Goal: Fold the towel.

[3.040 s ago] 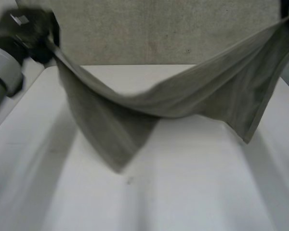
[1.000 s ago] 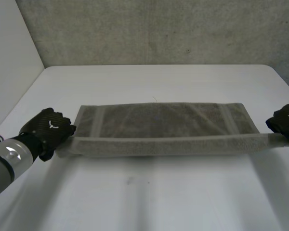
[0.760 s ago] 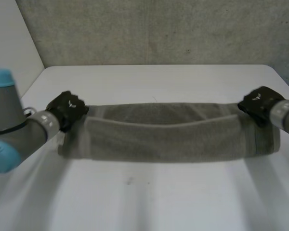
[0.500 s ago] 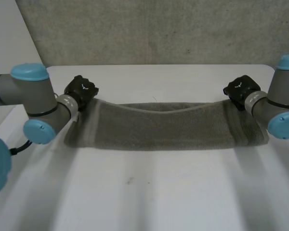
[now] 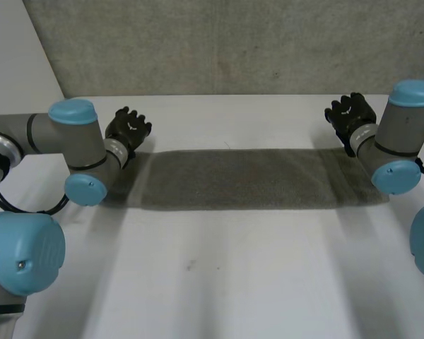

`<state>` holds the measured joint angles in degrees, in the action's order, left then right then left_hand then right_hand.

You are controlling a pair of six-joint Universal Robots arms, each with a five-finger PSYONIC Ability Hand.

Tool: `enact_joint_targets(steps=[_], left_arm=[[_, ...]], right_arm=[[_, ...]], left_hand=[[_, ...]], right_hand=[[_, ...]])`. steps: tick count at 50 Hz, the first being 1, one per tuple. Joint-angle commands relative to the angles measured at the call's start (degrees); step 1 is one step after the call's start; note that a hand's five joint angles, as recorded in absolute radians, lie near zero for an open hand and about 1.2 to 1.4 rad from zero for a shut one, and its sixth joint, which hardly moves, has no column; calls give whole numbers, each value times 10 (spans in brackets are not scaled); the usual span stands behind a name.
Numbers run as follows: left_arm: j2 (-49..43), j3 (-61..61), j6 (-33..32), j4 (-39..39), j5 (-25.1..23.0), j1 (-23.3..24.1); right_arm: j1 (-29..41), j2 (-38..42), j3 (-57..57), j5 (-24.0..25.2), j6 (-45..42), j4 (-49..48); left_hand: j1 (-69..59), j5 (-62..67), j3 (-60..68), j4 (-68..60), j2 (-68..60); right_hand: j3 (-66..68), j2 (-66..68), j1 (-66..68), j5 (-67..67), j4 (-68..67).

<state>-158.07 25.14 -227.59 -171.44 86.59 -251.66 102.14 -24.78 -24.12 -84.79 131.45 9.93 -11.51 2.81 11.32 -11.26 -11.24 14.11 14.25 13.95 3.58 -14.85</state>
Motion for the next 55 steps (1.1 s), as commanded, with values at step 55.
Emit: enact_joint_targets(steps=[55], left_arm=[[568, 794, 359, -311, -61, -19]], right_arm=[[-141, -228, -502, 109, 117, -107]], left_hand=[[15, -28, -13, 13, 12]], right_hand=[[658, 657, 659, 663, -651]])
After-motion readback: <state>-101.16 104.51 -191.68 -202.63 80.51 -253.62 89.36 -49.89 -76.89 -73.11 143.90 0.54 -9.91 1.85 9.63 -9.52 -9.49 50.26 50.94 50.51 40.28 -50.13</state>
